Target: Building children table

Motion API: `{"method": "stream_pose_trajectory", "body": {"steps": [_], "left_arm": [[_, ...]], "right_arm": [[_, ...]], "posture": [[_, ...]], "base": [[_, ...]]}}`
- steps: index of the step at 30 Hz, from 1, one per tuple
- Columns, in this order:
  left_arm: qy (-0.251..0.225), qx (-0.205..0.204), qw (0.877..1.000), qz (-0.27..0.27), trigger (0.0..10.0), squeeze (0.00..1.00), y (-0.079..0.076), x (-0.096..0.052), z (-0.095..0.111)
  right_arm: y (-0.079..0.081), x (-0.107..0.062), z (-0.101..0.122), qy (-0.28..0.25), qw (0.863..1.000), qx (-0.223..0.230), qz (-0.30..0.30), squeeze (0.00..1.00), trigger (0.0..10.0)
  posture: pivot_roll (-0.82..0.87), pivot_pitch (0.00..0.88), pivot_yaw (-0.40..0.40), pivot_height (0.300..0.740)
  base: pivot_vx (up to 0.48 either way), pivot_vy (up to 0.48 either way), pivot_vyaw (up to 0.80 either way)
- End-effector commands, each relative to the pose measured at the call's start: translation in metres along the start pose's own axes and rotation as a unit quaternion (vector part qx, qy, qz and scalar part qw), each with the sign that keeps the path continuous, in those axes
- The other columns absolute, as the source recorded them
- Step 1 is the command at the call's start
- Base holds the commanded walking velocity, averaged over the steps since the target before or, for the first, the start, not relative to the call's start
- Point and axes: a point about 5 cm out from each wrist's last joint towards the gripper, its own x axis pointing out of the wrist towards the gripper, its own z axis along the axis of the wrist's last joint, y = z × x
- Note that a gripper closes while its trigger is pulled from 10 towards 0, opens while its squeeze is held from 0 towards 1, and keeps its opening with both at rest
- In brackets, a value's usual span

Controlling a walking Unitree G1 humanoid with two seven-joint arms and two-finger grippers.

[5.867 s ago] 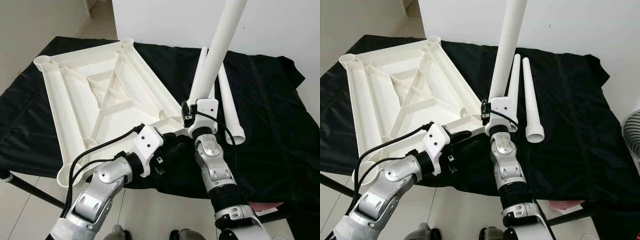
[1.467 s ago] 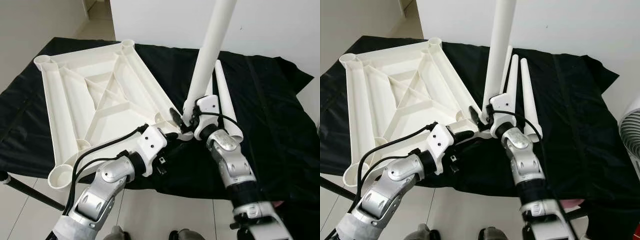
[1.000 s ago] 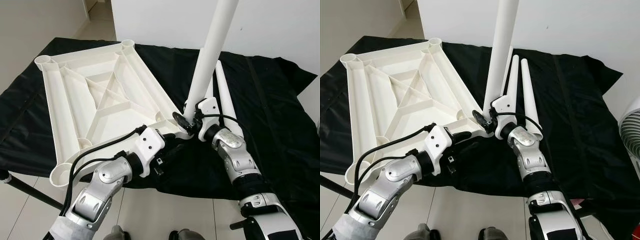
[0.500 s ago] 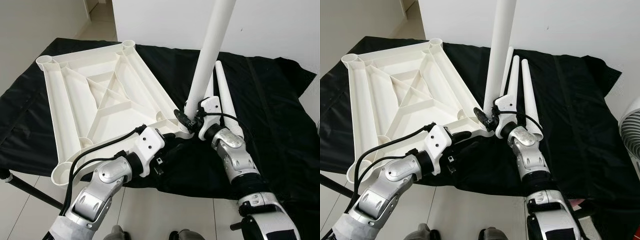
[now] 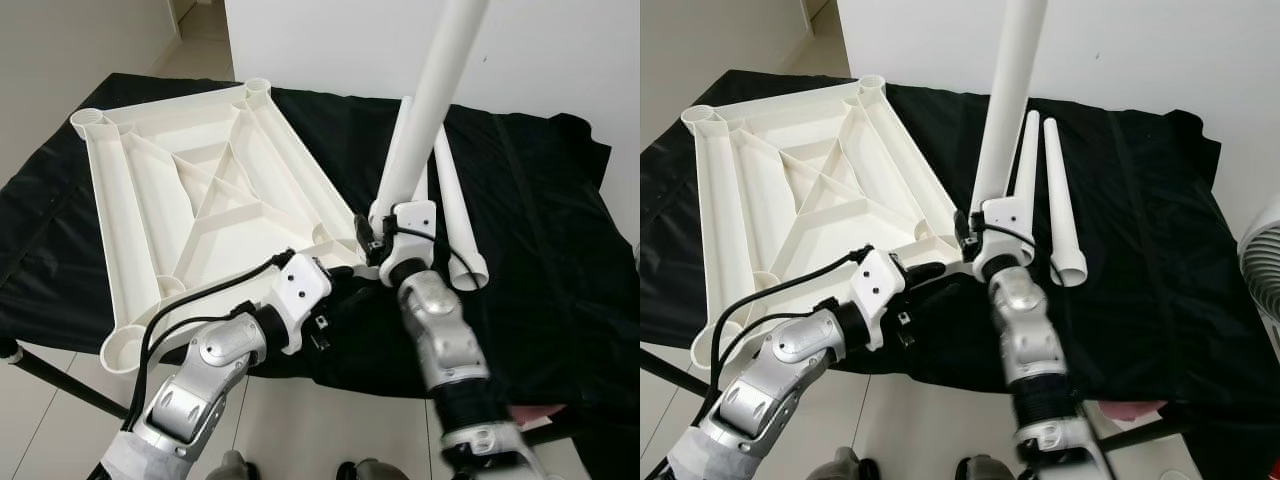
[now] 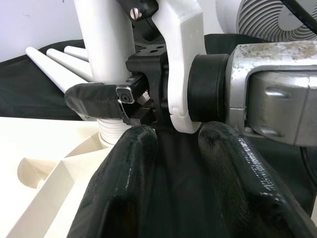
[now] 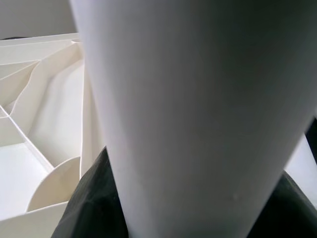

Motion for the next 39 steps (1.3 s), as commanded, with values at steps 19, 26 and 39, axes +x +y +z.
{"method": "stream_pose_trajectory", "body": {"steps": [19,26,39], "left_arm": [[-0.004,-0.001,1.000,-0.019,10.0,0.00,-0.006,0.002,0.000],[-0.003,-0.003,1.000,-0.022,10.0,0.00,-0.008,0.002,-0.001],[-0.003,-0.003,1.000,-0.024,10.0,0.00,-0.007,0.003,0.000]], "right_arm": [[-0.008,-0.008,0.001,0.007,1.000,0.003,-0.021,1.00,10.0],[-0.016,0.002,0.012,-0.007,0.997,0.006,0.075,0.00,10.0],[-0.018,0.011,0.017,-0.021,0.987,-0.022,0.158,0.00,10.0]], "posture": [[-0.04,0.057,-0.032,0.740],[-0.05,0.062,-0.025,0.740],[-0.05,0.073,-0.008,0.740]], "base": [[0.000,0.000,0.00],[0.000,0.000,0.00],[0.000,0.000,0.00]]}}
